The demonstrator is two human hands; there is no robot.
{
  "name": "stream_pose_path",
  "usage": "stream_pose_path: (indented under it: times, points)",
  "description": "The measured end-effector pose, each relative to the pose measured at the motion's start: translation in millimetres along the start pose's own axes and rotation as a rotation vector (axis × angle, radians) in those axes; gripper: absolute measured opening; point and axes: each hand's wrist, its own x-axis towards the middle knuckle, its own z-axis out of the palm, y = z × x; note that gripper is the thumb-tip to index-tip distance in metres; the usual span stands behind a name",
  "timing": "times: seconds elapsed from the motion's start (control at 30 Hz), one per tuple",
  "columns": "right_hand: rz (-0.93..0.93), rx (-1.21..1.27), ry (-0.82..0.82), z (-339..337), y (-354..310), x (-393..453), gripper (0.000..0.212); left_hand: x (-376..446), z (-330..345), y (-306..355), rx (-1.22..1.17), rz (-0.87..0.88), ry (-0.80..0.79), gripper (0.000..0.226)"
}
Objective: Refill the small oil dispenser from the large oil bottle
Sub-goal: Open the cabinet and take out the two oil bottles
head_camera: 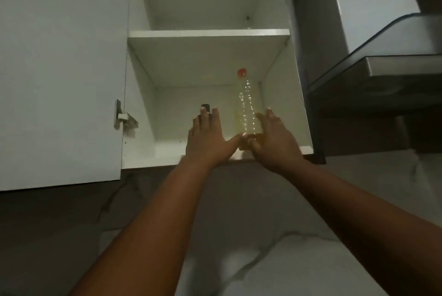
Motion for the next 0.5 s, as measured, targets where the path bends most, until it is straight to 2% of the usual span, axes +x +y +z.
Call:
stream_pose_path:
  times: [0.1,0.2,0.27,0.33,0.43,0.5]
  points:
    - [0.184,0.13,-0.041,4,23,27,0.08,28,14,-24,-0.105,-0.134,0.014,0.117]
    - [0.348,0.35,-0.105,18,36,54,0.094,54,22,-39,-0.41,-0.394,0.03,0.12]
    - [0.427,0.475,-0.18,27,39,73,0.102,67,26,-38,-0.672,-0.516,0.009,0.107]
    - [0.49,0.614,-0.256,35,37,89,0.105,76,28,-40,-0.807,-0.535,-0.048,0.093]
    - [0.52,0.755,-0.312,50,41,102,0.097,82,33,-48,-0.771,-0.489,-0.098,0.067]
    - [0.501,0.749,-0.398,57,43,105,0.093,81,33,-49,-0.768,-0.468,-0.09,0.053]
